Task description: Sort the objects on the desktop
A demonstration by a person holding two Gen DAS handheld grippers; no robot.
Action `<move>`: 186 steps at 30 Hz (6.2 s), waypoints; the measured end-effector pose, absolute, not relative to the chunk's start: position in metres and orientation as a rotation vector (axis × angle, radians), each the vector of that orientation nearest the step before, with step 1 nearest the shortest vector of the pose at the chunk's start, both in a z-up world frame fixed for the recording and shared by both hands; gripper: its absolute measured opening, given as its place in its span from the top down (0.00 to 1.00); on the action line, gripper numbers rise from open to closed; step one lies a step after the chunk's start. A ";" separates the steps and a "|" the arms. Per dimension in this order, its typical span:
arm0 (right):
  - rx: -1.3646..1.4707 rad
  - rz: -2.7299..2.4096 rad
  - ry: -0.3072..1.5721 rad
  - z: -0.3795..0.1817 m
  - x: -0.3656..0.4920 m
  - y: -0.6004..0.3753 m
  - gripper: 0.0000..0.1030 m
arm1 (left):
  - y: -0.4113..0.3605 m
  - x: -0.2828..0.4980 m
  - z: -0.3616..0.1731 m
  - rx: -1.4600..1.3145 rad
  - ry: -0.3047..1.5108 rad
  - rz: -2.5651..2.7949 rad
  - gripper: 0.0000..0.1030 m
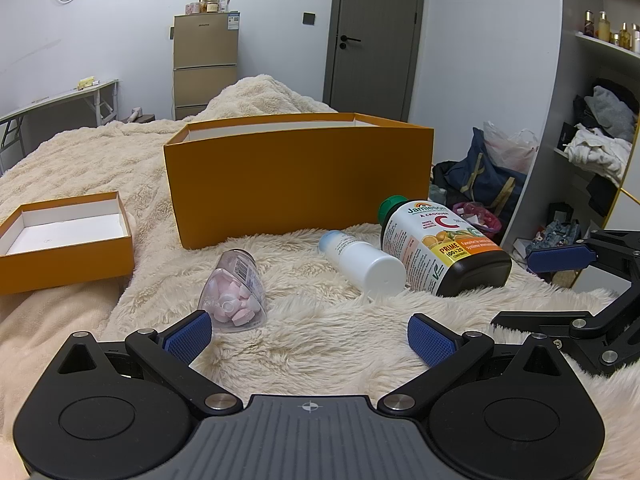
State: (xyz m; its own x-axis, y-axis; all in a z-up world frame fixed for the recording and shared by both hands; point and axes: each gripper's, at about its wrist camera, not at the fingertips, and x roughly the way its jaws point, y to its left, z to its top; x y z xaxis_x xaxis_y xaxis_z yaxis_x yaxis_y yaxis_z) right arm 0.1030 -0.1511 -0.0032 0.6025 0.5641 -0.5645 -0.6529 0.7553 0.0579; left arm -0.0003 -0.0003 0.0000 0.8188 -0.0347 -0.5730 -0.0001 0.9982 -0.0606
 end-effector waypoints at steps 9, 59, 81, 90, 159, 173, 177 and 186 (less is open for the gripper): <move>-0.161 0.708 0.595 -0.003 0.103 -0.151 0.00 | -0.001 -0.003 0.001 -0.059 0.612 -0.019 0.00; -0.156 0.709 0.589 -0.002 0.102 -0.152 0.00 | -0.001 -0.002 0.001 -0.063 0.614 -0.025 0.00; -0.155 0.711 0.591 -0.003 0.103 -0.151 0.00 | 0.000 -0.002 0.000 -0.067 0.616 -0.027 0.00; -0.155 0.711 0.591 -0.003 0.103 -0.151 0.00 | -0.001 -0.002 -0.001 -0.068 0.616 -0.028 0.00; 0.201 0.992 0.855 -0.015 0.272 -0.162 0.00 | 0.007 0.000 0.000 -0.099 0.622 -0.052 0.00; 0.550 1.082 0.922 -0.081 0.289 -0.183 0.00 | 0.000 0.002 0.001 -0.074 0.636 -0.045 0.00; 0.577 1.095 0.900 -0.079 0.286 -0.186 0.00 | 0.001 0.001 0.000 -0.081 0.633 -0.048 0.00; 0.736 1.069 0.819 -0.083 0.286 -0.215 0.32 | 0.001 0.001 -0.001 -0.086 0.632 -0.055 0.00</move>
State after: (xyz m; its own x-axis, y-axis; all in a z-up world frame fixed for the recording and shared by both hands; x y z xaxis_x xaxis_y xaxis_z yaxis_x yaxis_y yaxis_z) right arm 0.2855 -0.2151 -0.0835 0.2575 0.9429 -0.2111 -0.4497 0.3103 0.8376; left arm 0.0012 0.0011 -0.0012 0.8055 -0.0771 -0.5875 0.0247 0.9950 -0.0966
